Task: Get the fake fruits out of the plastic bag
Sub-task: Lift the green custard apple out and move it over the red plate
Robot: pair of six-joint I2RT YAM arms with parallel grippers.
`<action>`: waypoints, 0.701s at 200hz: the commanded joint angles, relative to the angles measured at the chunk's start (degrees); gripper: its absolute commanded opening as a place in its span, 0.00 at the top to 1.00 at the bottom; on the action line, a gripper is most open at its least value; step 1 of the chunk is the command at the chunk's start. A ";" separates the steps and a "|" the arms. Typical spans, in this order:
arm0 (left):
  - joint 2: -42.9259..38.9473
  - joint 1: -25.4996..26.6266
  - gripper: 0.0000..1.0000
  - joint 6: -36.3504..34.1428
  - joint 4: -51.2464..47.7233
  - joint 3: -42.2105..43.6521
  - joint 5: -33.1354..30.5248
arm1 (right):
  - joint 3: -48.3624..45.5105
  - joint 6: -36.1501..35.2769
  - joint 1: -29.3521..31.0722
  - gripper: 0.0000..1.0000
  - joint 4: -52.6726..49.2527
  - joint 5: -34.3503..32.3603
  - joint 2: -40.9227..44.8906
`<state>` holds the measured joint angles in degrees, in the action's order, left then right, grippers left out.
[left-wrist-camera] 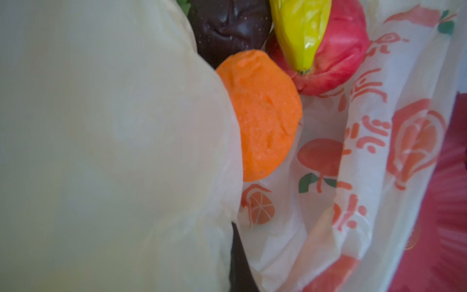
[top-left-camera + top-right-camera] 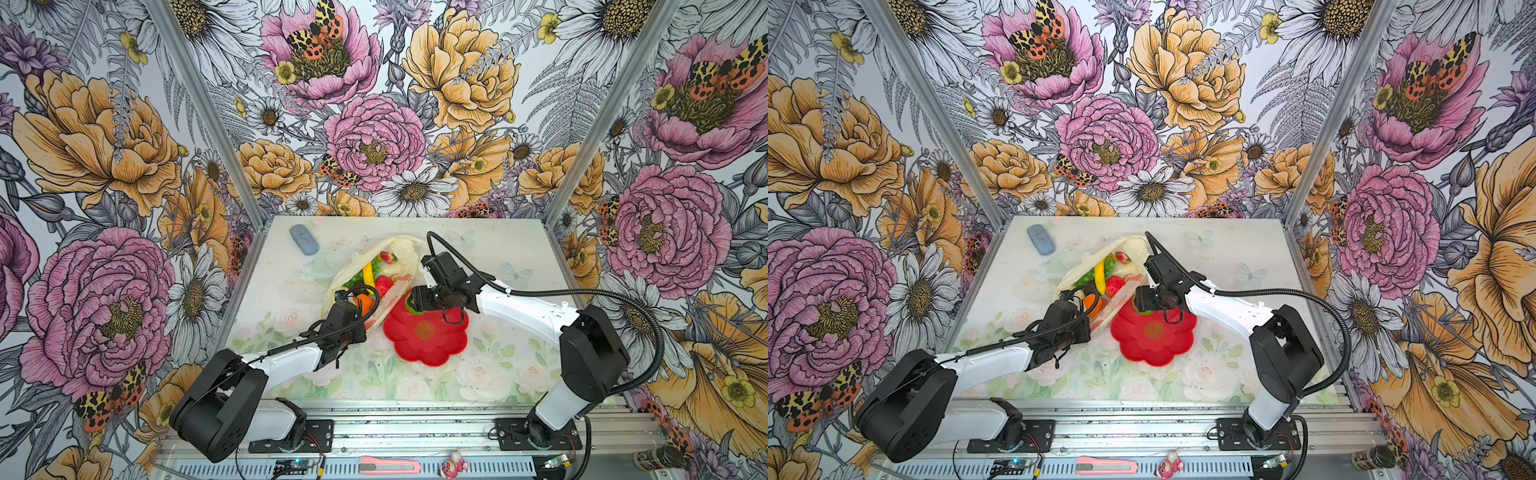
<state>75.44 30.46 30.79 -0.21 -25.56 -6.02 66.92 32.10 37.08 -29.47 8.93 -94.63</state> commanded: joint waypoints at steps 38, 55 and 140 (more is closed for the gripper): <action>-1.41 -0.89 1.00 0.92 -0.15 -0.53 -0.61 | -4.05 2.41 -2.75 0.50 5.86 2.39 -1.39; -1.68 -0.84 1.00 0.95 -0.27 -0.45 -0.66 | -4.77 2.99 -3.62 0.51 6.65 3.42 -2.50; -1.37 -1.18 1.00 1.32 -0.14 -0.38 -0.75 | -11.78 3.93 -8.53 0.52 8.56 5.39 -1.42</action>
<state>74.46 29.95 31.22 -0.23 -25.56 -6.02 57.30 35.16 29.98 -21.87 14.55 -96.77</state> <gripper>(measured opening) 0.047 0.623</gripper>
